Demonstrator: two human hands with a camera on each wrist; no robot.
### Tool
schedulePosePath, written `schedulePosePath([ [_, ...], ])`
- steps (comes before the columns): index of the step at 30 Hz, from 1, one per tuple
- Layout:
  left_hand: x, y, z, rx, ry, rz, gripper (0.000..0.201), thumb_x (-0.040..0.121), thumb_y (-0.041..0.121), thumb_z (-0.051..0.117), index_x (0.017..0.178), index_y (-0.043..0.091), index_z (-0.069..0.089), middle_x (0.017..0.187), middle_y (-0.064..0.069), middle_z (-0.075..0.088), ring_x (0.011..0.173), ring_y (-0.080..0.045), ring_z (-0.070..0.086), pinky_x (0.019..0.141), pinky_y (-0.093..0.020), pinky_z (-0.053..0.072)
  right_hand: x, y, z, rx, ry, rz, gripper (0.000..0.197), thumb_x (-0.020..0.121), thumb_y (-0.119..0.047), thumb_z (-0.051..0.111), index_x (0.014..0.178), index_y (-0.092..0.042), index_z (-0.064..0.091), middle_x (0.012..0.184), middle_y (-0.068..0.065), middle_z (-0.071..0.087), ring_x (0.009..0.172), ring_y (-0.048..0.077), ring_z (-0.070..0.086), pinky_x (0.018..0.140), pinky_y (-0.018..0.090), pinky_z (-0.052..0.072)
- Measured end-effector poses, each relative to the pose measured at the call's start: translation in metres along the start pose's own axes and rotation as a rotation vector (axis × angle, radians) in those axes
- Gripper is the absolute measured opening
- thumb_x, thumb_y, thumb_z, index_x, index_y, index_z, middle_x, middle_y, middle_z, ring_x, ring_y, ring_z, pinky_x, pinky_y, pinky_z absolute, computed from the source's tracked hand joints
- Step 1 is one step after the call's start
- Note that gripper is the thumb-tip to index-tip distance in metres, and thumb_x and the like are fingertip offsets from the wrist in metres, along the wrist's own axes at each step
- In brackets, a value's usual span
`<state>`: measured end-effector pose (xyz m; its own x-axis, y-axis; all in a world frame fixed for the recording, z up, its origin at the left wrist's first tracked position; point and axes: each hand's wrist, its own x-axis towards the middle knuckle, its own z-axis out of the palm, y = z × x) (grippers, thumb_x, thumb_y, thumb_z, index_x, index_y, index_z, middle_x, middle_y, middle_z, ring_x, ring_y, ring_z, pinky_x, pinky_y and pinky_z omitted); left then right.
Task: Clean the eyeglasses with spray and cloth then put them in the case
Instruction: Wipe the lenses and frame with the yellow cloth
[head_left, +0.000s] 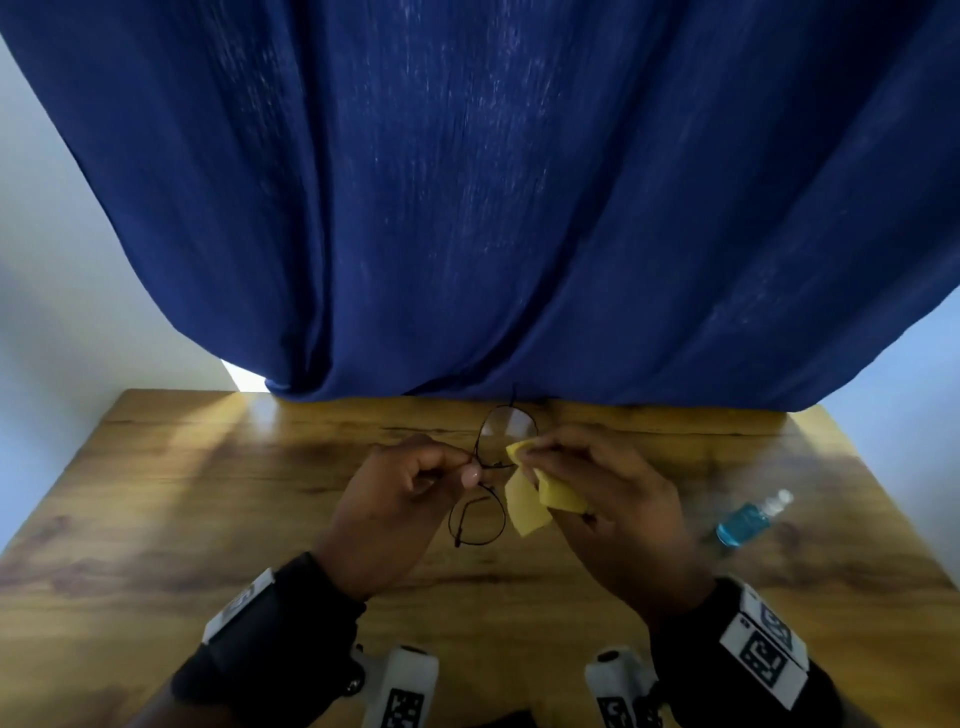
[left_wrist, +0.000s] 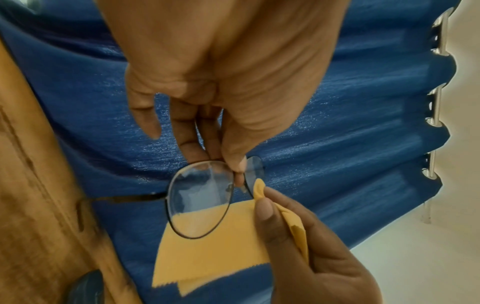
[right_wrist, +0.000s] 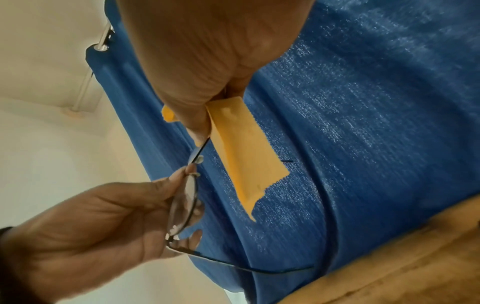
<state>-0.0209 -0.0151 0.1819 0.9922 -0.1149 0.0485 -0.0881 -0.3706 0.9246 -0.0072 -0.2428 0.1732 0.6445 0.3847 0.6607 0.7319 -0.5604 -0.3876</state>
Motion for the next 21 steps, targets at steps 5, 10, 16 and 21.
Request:
schedulePosePath([
  [5,-0.001,-0.005,-0.010,0.021,-0.038,0.010,0.015,0.097,0.026,0.067,0.093,0.033,0.080,0.101,0.013,0.076,0.098,0.000,0.071,0.086,-0.017,0.055,0.015,-0.002,-0.002,-0.101,0.041,0.112,0.034,0.081,-0.001,0.084,0.112,-0.011,0.078,0.115,0.002,0.068,0.101,0.009,0.064,0.085,0.018,0.053],
  [10,-0.002,-0.010,-0.010,-0.010,0.007,0.002,0.019,0.097,0.023,0.066,0.088,0.032,0.080,0.097,0.008,0.078,0.094,-0.007,0.073,0.090,-0.039,0.060,0.004,-0.017,0.006,-0.152,-0.105,0.035,0.028,0.085,-0.017,0.081,0.113,-0.015,0.077,0.117,0.001,0.067,0.102,0.007,0.063,0.086,0.015,0.053],
  [16,-0.003,-0.006,0.000,-0.019,0.016,0.025,0.019,0.097,0.024,0.067,0.087,0.034,0.079,0.097,0.006,0.077,0.093,-0.010,0.073,0.088,-0.044,0.061,0.008,-0.016,0.002,-0.122,-0.064,0.045,0.022,0.088,-0.016,0.079,0.109,-0.014,0.078,0.110,0.000,0.066,0.097,0.007,0.061,0.082,0.019,0.052],
  [21,-0.008,0.000,0.009,0.006,0.045,0.037,0.018,0.097,0.024,0.066,0.087,0.033,0.079,0.093,0.008,0.075,0.090,-0.009,0.072,0.086,-0.039,0.060,0.012,-0.005,-0.011,-0.077,0.006,0.126,0.028,0.084,-0.011,0.077,0.112,-0.015,0.077,0.105,-0.001,0.063,0.095,0.009,0.059,0.081,0.021,0.050],
])
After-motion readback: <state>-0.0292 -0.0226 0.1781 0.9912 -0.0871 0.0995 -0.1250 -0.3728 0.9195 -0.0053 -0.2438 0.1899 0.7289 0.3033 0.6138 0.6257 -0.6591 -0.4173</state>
